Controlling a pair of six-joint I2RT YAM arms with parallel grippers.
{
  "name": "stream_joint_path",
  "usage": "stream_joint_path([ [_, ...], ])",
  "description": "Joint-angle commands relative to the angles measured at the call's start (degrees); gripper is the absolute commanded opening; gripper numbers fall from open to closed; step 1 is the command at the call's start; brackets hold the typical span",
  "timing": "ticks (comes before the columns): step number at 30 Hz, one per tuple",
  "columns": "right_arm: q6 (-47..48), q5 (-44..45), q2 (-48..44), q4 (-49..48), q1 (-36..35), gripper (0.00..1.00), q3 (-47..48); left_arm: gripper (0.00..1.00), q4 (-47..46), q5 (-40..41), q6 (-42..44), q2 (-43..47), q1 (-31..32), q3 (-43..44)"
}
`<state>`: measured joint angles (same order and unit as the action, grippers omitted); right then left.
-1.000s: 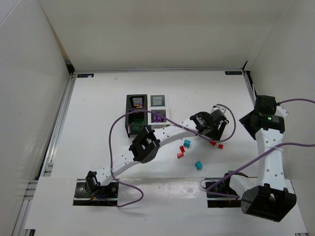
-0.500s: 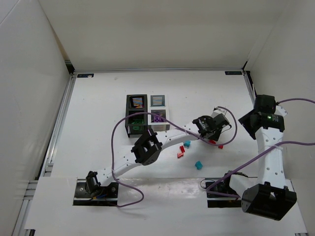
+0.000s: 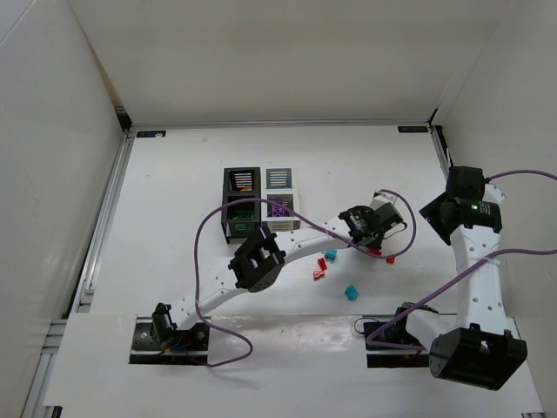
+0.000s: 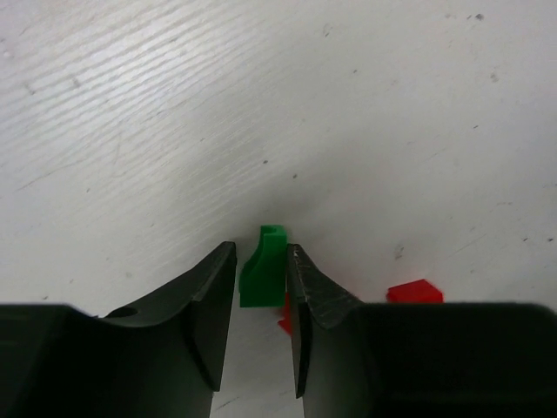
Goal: Sort the legos into containers by color
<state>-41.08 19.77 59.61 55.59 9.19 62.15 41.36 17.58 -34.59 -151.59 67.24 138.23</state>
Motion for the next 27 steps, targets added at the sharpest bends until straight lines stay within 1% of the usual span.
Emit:
stream_joint_path([
  [1, 0.8, 2.1, -0.7, 0.0, -0.6, 0.63, 2.4, 0.41, 2.4, 3.0, 0.1, 5.2, 0.1, -4.4],
  [3, 0.7, 2.0, -1.0, 0.0, -0.7, 0.64, 2.4, 0.37, 2.7, 4.7, 0.9, 6.5, 0.0, -5.2],
  [6, 0.7, 1.8, -0.9, 0.0, -0.5, 0.64, 2.7, 0.36, 2.7, 6.4, 1.9, 8.6, 0.0, -5.6],
  [7, 0.7, 1.8, -1.0, 0.2, -0.7, 0.64, 2.6, 0.34, 2.5, 7.0, 2.1, 9.0, 0.0, -5.8],
  [8, 0.8, 1.8, -1.0, 0.0, -0.5, 0.64, 2.7, 0.34, 2.4, 7.5, 2.6, 9.8, -0.1, -6.0],
  [9, 0.7, 1.7, -1.2, 0.0, -0.4, 0.64, 2.5, 0.29, 2.3, 8.1, 2.7, 10.6, -0.1, -6.5],
  [10, 1.0, 1.8, -1.1, 0.2, -0.4, 0.64, 2.6, 0.29, 2.1, 8.9, 2.9, 11.0, -0.2, -6.9],
  [12, 0.5, 1.6, -1.2, 0.0, -0.4, 0.64, 2.5, 0.26, 1.2, 8.9, 3.5, 12.6, -0.7, -8.2],
  [16, 1.1, 0.9, -1.1, 0.0, -0.2, 0.64, 2.8, 0.24, 2.4, 8.6, 3.4, 15.3, -2.1, -9.3],
  [17, 1.1, 0.8, -1.1, 0.0, -0.1, 0.64, 2.7, 0.24, 2.1, 8.5, 3.5, 17.7, -2.3, -10.9],
  [19, 1.2, 0.6, -0.9, -0.3, -0.3, 0.64, 2.8, 0.23, 1.5, 8.8, 4.8, 19.7, -3.4, -12.4],
  [20, 1.4, 0.4, -1.0, -0.4, -0.3, 0.64, 2.7, 0.23, 1.4, 9.2, 5.6, 23.3, -3.9, -14.6],
  [22, 1.6, 0.4, -1.0, -0.7, -0.5, 0.64, 2.6, 0.23, 1.6, 9.4, 6.5, 25.8, -4.3, -17.1],
  [23, 1.5, 0.2, -0.8, -0.7, -0.6, 0.64, 2.6, 0.21, 1.6, 9.5, 6.9, 30.3, -5.2, -18.9],
  [25, 2.1, 0.0, -0.8, -1.5, -0.8, 0.64, 2.5, 0.21, 1.6, 10.4, 7.4, 33.9, -5.8, -22.7],
  [27, 2.3, -1.4, -0.4, -2.0, -0.5, 0.64, 2.3, 0.21, 0.2, 11.1, 7.3, 43.5, -8.0, -29.8],
])
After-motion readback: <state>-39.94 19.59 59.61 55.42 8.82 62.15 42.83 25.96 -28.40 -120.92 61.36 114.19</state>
